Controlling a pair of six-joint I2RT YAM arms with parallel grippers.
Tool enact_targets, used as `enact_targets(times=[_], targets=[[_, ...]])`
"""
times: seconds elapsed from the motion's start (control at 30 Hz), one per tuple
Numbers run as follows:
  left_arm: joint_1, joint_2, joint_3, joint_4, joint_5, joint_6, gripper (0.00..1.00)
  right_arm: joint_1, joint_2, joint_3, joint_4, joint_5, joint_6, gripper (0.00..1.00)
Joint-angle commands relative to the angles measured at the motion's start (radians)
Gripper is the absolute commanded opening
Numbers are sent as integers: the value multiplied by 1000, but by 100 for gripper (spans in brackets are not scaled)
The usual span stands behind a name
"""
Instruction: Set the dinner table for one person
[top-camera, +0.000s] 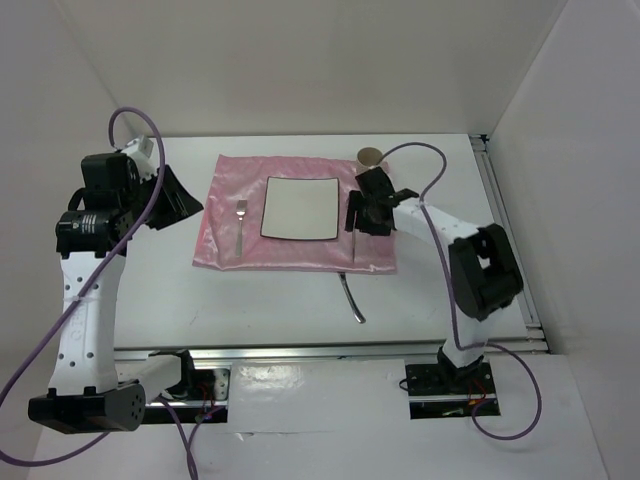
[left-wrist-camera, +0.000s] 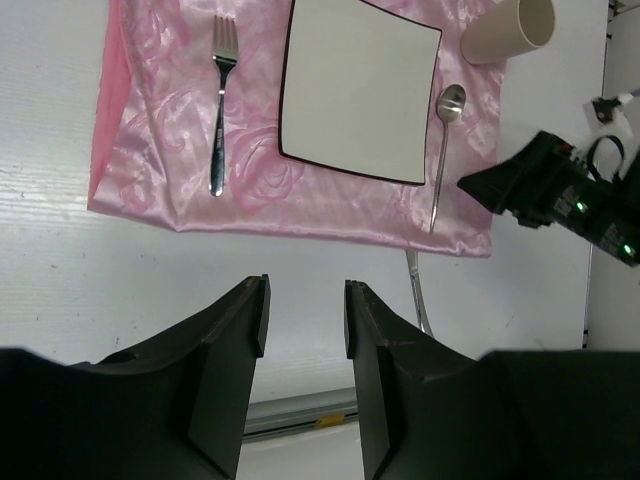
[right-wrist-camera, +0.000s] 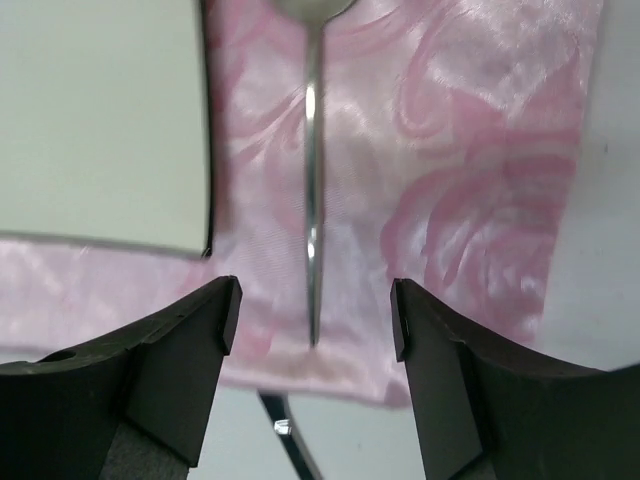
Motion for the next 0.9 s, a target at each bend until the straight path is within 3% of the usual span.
enact_targets(times=[0.0, 0.1, 0.33, 0.63, 0.87], targets=[[4, -10, 3, 39, 30, 19, 52, 83, -233, -129, 93, 48, -49, 74], [4, 0, -6, 49, 41, 19, 52, 162, -320, -228, 43, 59, -55, 78], [4, 9, -40, 80, 70, 8, 52, 357, -281, -305, -72, 83, 26, 80], [4, 0, -40, 71, 51, 8, 52, 441, -118, -328, -74, 131, 57, 57], [4, 0, -40, 80, 79, -1, 52, 450, -158, -406, -31, 63, 78, 44]])
